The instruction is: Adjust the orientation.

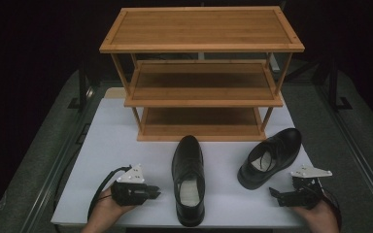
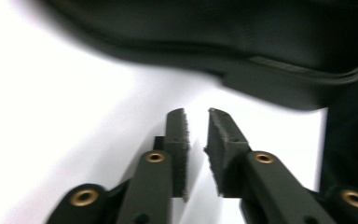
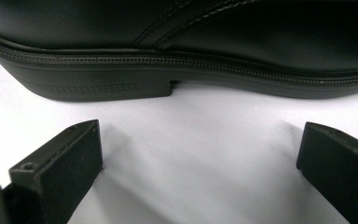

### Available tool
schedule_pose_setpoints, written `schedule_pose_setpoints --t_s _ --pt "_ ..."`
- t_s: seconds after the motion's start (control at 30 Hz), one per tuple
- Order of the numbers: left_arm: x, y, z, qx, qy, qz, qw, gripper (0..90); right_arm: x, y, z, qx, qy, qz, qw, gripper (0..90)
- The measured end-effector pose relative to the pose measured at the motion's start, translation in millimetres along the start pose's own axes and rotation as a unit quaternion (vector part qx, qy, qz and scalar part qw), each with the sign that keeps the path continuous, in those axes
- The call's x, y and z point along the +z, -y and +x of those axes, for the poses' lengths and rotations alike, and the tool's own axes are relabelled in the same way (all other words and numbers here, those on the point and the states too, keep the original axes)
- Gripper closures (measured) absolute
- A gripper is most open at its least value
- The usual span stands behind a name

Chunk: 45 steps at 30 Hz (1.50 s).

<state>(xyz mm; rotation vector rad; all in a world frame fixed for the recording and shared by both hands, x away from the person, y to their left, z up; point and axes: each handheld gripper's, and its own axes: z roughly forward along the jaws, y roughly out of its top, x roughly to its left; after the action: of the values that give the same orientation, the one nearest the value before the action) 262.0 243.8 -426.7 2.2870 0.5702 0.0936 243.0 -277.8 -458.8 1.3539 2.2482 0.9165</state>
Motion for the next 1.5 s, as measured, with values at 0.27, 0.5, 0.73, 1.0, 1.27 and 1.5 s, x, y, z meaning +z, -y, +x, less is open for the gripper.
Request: schedule_pose_setpoints --t_s 0.27,0.5,0.73,1.0,1.27,1.5 --pt "-16.1 15.1 21.4 -0.045 -0.085 0.006 0.9953 41.3 0.0 0.1 0.0 0.000 0.000 0.000 1.0000 0.0" --pt "-27.0 34.7 39.7 -0.076 -0.154 0.022 0.9849 14.1 0.0 0.0 -0.1 0.000 0.000 0.000 1.0000 0.0" --pt "-31.0 51.4 54.9 -0.102 -0.186 0.025 0.9769 0.0 -0.1 0.1 0.0 0.000 0.000 0.000 1.0000 0.0" --pt "-31.5 58.1 56.6 -0.103 -0.183 0.003 0.9778 0.0 -0.4 -1.4 0.0 -0.001 0.000 0.005 1.0000 0.2" --pt "-31.4 58.6 56.6 -0.103 -0.183 0.001 0.9778 0.0 -12.2 -2.1 -4.6 0.008 0.001 -0.007 0.9999 15.3" --pt "-31.4 58.8 56.6 -0.103 -0.183 0.001 0.9778 0.0 -26.7 -8.1 -20.6 0.026 0.010 -0.028 0.9992 42.7"
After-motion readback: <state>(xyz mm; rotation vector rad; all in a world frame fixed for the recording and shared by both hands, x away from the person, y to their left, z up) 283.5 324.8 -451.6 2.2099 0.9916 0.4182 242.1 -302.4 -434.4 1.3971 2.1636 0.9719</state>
